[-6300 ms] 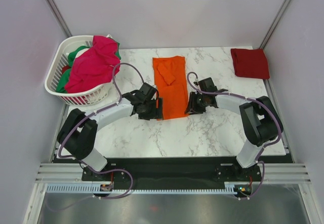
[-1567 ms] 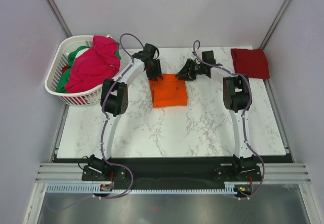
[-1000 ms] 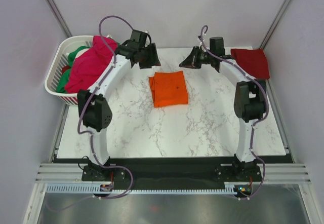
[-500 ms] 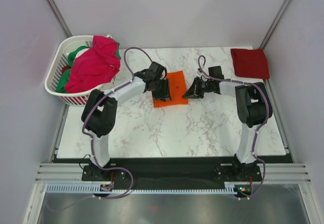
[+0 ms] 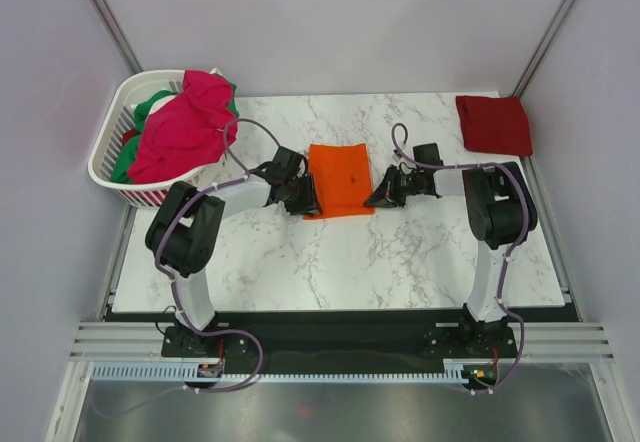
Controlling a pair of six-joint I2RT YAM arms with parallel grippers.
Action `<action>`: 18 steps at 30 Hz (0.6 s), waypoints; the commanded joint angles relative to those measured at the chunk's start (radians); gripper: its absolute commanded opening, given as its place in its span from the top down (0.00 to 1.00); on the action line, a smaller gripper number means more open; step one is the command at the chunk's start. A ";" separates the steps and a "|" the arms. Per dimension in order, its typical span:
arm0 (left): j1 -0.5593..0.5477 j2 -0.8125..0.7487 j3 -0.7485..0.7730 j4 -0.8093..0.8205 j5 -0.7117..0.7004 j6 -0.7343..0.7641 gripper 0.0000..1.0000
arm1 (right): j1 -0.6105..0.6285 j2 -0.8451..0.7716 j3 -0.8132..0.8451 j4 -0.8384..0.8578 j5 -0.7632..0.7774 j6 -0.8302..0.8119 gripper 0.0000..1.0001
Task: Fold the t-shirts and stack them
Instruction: Fold the tshirt
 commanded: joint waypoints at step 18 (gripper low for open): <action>0.012 -0.308 0.064 -0.123 -0.014 0.057 0.44 | -0.016 -0.194 0.113 -0.248 0.186 -0.122 0.18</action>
